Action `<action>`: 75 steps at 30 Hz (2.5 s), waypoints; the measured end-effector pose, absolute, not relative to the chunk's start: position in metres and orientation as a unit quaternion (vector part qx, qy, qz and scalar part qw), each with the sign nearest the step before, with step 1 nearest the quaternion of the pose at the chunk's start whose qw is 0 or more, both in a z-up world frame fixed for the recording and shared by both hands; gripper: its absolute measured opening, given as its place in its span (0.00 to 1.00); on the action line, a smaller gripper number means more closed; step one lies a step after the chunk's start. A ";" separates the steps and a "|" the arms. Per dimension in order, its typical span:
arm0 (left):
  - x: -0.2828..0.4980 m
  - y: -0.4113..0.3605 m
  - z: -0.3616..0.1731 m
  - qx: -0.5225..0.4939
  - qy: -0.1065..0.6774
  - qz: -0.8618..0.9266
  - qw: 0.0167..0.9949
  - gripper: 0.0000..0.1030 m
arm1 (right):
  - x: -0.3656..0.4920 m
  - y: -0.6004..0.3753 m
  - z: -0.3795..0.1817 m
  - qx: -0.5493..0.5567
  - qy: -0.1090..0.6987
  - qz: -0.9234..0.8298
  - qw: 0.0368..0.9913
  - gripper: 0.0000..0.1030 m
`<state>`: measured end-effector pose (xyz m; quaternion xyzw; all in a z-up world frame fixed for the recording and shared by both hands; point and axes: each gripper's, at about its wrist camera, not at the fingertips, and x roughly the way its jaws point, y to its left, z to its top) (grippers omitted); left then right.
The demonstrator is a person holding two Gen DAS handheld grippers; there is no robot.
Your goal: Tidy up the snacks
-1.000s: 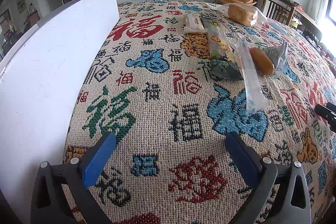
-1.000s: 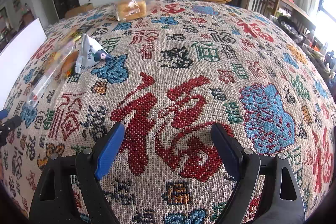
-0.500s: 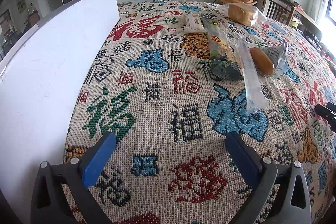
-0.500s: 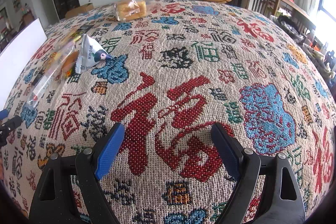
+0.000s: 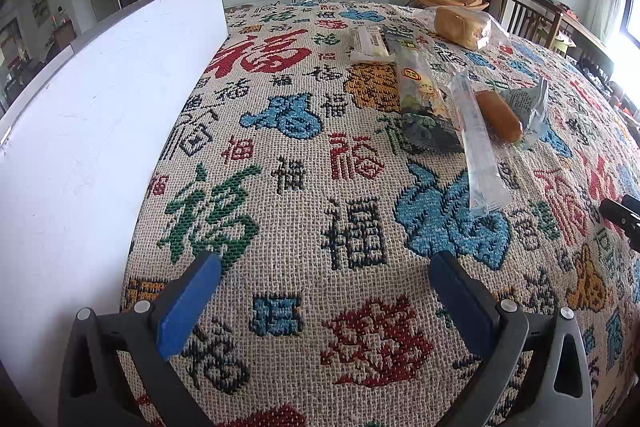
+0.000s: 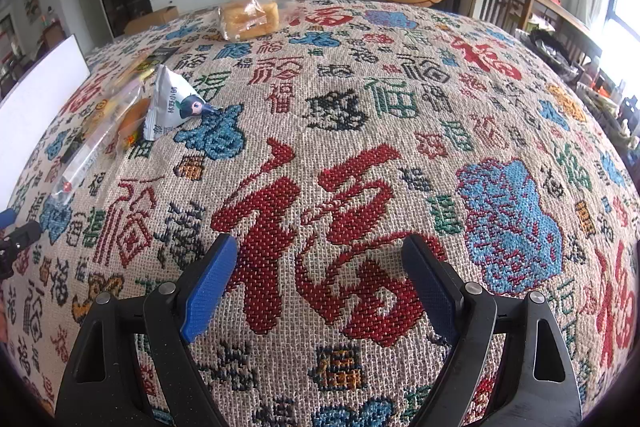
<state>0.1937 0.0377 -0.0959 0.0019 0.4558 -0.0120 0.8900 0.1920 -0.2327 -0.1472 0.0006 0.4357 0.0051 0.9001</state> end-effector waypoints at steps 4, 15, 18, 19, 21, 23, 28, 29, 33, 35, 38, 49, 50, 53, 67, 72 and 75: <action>0.194 0.038 -0.096 0.002 0.456 -0.012 0.890 1.00 | 0.192 -0.233 -0.147 0.001 0.436 0.005 0.900 0.84; 0.225 0.055 -0.071 -0.081 0.478 -0.054 0.873 1.00 | 0.192 -0.233 -0.148 0.001 0.436 0.005 0.900 0.84; 0.257 0.046 -0.047 -0.096 0.470 -0.059 0.876 1.00 | 0.192 -0.233 -0.148 0.001 0.436 0.005 0.900 0.84; 0.272 0.036 -0.042 -0.085 0.471 -0.068 0.876 1.00 | 0.192 -0.233 -0.148 0.001 0.436 0.005 0.900 0.84; 0.298 0.015 -0.039 -0.049 0.473 -0.084 0.876 1.00 | 0.192 -0.233 -0.148 0.001 0.436 0.005 0.900 0.84; 0.324 -0.006 -0.045 -0.007 0.479 -0.081 0.874 0.94 | 0.192 -0.232 -0.148 0.001 0.436 0.005 0.900 0.84; 0.364 -0.030 -0.074 0.028 0.514 -0.070 0.854 0.62 | 0.192 -0.232 -0.148 0.001 0.436 0.005 0.900 0.84; 0.365 -0.033 -0.080 0.035 0.520 -0.072 0.851 0.45 | 0.192 -0.232 -0.148 0.002 0.436 0.006 0.900 0.85; 0.349 -0.023 -0.079 0.016 0.503 -0.075 0.861 0.21 | 0.193 -0.233 -0.148 0.003 0.436 0.008 0.900 0.85; 0.328 -0.009 -0.074 -0.012 0.502 -0.074 0.861 0.20 | 0.193 -0.232 -0.148 0.003 0.436 0.008 0.900 0.86; 0.276 0.010 -0.066 -0.040 0.499 -0.071 0.863 0.20 | 0.193 -0.232 -0.148 0.003 0.436 0.008 0.900 0.86; 0.155 0.043 -0.073 -0.028 0.475 -0.055 0.878 0.84 | 0.193 -0.231 -0.148 0.003 0.436 0.008 0.900 0.86; 0.159 0.043 -0.075 -0.022 0.472 -0.049 0.880 0.84 | 0.193 -0.231 -0.148 0.003 0.436 0.008 0.900 0.86; 0.173 0.050 -0.089 -0.020 0.473 -0.032 0.880 0.86 | 0.193 -0.231 -0.148 0.003 0.436 0.008 0.900 0.86; 0.171 0.044 -0.095 0.011 0.456 -0.034 0.889 1.00 | 0.193 -0.228 -0.149 -0.001 0.437 0.008 0.899 0.87; 0.174 0.045 -0.095 0.011 0.456 -0.033 0.889 1.00 | 0.203 -0.204 -0.135 0.047 0.506 0.030 0.861 0.86; 0.174 0.045 -0.095 0.011 0.456 -0.033 0.889 1.00 | 0.213 -0.151 -0.107 0.107 0.498 0.160 0.846 0.84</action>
